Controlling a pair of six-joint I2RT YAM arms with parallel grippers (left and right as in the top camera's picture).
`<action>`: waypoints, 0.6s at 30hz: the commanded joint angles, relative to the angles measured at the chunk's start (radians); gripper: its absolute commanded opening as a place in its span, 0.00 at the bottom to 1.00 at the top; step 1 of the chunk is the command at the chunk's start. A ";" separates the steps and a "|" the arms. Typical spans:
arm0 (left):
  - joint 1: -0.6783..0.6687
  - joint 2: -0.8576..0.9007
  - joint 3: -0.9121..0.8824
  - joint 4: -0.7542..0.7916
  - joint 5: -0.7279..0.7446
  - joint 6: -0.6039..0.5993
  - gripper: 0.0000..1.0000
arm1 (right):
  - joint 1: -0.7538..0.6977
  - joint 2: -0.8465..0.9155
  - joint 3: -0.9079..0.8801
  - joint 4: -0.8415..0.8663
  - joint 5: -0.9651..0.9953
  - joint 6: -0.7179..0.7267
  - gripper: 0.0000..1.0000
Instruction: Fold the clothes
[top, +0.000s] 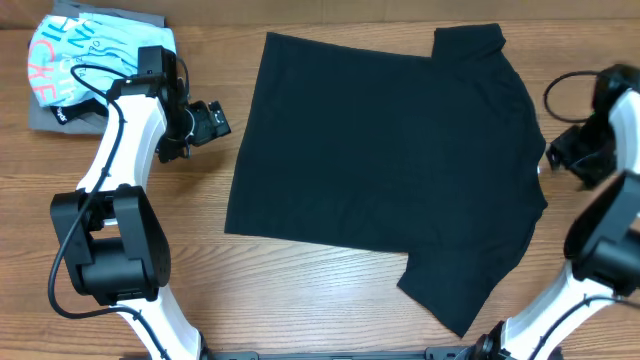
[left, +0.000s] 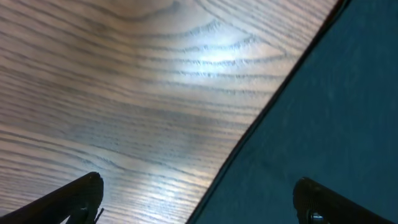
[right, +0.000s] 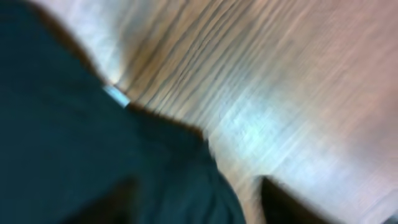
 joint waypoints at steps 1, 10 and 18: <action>0.000 -0.016 0.010 -0.008 0.071 0.055 1.00 | -0.003 -0.118 0.052 -0.026 -0.103 -0.030 1.00; 0.000 -0.114 0.047 -0.101 0.090 0.095 1.00 | 0.001 -0.387 0.051 -0.101 -0.174 -0.026 1.00; -0.048 -0.176 0.034 -0.213 0.085 0.085 1.00 | 0.078 -0.557 -0.015 -0.256 -0.223 -0.027 1.00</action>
